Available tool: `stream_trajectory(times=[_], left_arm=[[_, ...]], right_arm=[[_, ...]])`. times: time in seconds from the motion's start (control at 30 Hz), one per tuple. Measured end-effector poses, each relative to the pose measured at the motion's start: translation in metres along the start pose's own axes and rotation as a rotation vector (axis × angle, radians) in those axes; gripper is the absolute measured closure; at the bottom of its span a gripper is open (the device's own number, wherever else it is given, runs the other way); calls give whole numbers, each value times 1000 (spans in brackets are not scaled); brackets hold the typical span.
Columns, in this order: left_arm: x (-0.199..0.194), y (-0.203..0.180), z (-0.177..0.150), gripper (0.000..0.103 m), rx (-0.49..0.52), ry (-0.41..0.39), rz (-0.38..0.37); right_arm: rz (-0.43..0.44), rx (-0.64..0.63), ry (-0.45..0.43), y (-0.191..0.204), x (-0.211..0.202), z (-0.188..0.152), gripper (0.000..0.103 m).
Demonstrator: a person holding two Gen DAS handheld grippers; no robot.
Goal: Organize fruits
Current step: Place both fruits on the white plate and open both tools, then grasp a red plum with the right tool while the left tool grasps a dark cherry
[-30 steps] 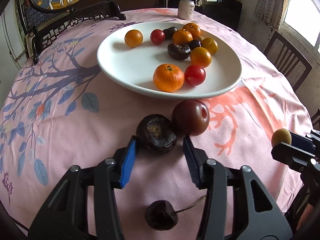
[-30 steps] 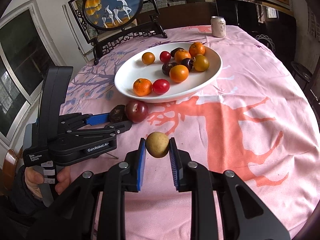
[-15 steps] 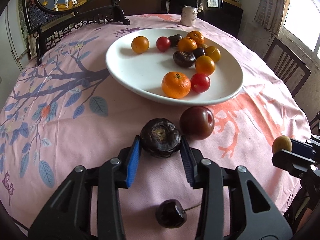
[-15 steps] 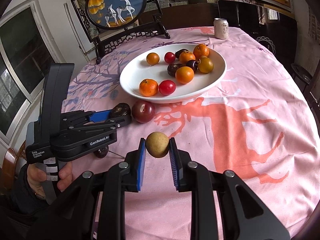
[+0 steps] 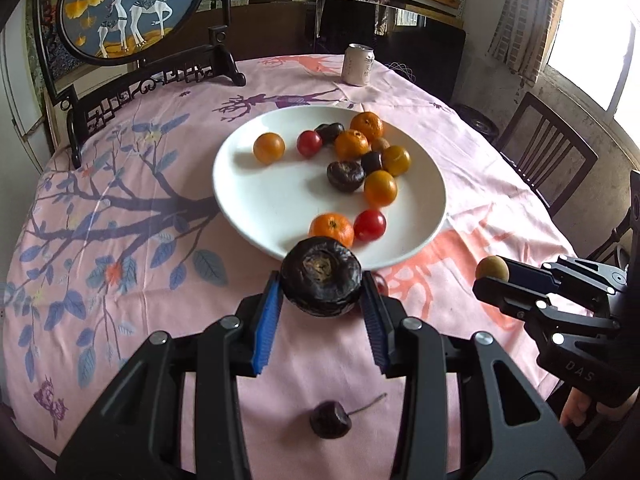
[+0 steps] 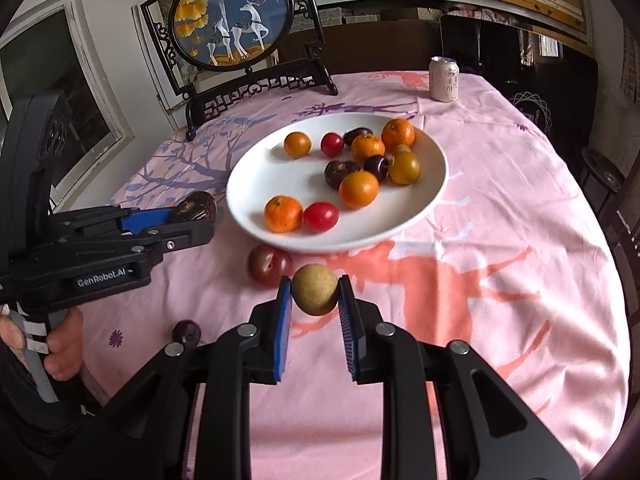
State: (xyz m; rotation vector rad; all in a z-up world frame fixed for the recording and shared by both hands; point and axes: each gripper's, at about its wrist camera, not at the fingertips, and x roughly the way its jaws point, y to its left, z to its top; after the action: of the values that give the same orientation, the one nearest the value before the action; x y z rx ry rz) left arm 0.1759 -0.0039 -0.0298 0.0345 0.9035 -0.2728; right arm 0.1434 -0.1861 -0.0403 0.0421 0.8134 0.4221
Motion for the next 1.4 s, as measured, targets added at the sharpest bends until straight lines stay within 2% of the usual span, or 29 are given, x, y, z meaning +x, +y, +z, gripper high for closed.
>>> stream_trajectory(times=[0.13, 0.23, 0.33, 0.47, 0.53, 0.57, 0.6, 0.7, 0.83, 0.9, 0.97, 1.0, 1.17, 1.3, 1.4], left_arm=[[31, 3, 53, 63, -4, 24, 73], [67, 5, 79, 63, -11, 62, 113], [96, 12, 91, 63, -38, 102, 126], [113, 19, 99, 63, -54, 116, 125], [118, 22, 102, 61, -65, 122, 122], [119, 24, 104, 55, -74, 123, 118], [119, 25, 105, 52, -81, 122, 117], [100, 27, 105, 49, -88, 83, 110], [48, 25, 84, 40, -102, -7, 113], [22, 22, 63, 39, -99, -52, 131], [2, 22, 39, 32, -120, -87, 127], [-6, 23, 26, 31, -136, -99, 118], [-19, 31, -28, 31, -186, -88, 130], [-16, 37, -54, 30, -197, -54, 132], [-17, 39, -67, 24, -213, -42, 126]], right_arm=[[-46, -26, -18, -20, 22, 41, 80], [-92, -27, 23, -36, 55, 60, 80], [-113, -8, 72, -51, 82, 68, 80], [-121, -32, 81, -55, 93, 74, 80], [-130, -40, 71, -56, 95, 77, 70], [-137, -44, 60, -55, 95, 78, 58], [-146, -45, 45, -54, 93, 79, 54], [-144, -47, 18, -50, 80, 79, 53], [-108, -42, -18, -35, 42, 66, 51], [-67, -35, -35, -25, 23, 51, 49], [-34, -32, -49, -14, 9, 31, 48], [-24, -27, -52, -9, 4, 21, 48], [9, -7, -24, 9, -4, -8, 48], [6, -16, -22, 19, -7, -12, 48], [15, -29, -9, 28, -3, -14, 48]])
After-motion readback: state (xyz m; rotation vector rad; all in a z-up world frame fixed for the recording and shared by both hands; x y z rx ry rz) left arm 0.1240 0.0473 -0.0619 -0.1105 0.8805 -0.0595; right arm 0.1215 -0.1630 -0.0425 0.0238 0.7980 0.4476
